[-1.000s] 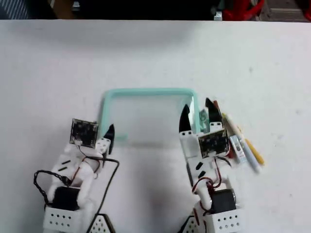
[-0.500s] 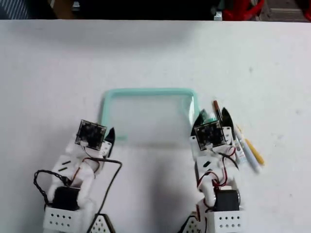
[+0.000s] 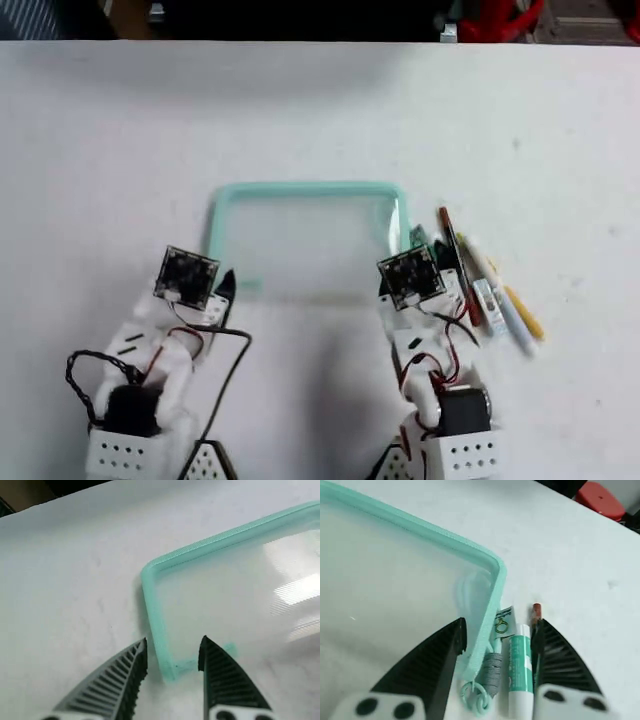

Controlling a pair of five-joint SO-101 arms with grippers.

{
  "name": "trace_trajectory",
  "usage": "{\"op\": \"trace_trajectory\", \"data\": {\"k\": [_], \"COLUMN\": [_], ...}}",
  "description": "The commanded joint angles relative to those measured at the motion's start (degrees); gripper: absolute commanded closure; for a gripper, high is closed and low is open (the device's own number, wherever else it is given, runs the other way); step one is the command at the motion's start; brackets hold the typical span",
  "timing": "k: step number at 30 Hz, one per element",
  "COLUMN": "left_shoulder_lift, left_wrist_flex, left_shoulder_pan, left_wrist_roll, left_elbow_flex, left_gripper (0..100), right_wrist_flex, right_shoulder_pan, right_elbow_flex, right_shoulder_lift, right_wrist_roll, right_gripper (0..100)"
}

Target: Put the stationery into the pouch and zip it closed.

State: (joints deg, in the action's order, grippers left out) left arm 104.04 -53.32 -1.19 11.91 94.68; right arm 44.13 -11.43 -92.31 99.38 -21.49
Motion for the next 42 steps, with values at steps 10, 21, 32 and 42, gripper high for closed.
{"op": "trace_trajectory", "data": {"k": [10,21,32,42], "left_shoulder_lift": [-10.68,-52.53,-51.03,-37.05], "left_wrist_flex": [-0.62,11.78,14.42,21.71], "left_shoulder_pan": [0.4,-0.04,-0.31,0.31], "left_wrist_roll": [0.62,0.26,-6.42,-4.57], "left_elbow_flex": [-12.48,-34.9,-27.08,-14.51], "left_gripper": [82,82,82,82], "right_wrist_flex": [-11.47,-16.66,-18.59,-18.15], "right_shoulder_pan": [-2.59,-2.59,-2.77,-2.51], "right_elbow_flex": [14.24,11.78,11.16,11.08], "right_shoulder_lift": [-39.87,-41.8,-41.71,-41.71], "right_wrist_roll": [3.78,3.69,3.34,3.34], "right_gripper": [78.9,78.9,78.9,95.3]}}
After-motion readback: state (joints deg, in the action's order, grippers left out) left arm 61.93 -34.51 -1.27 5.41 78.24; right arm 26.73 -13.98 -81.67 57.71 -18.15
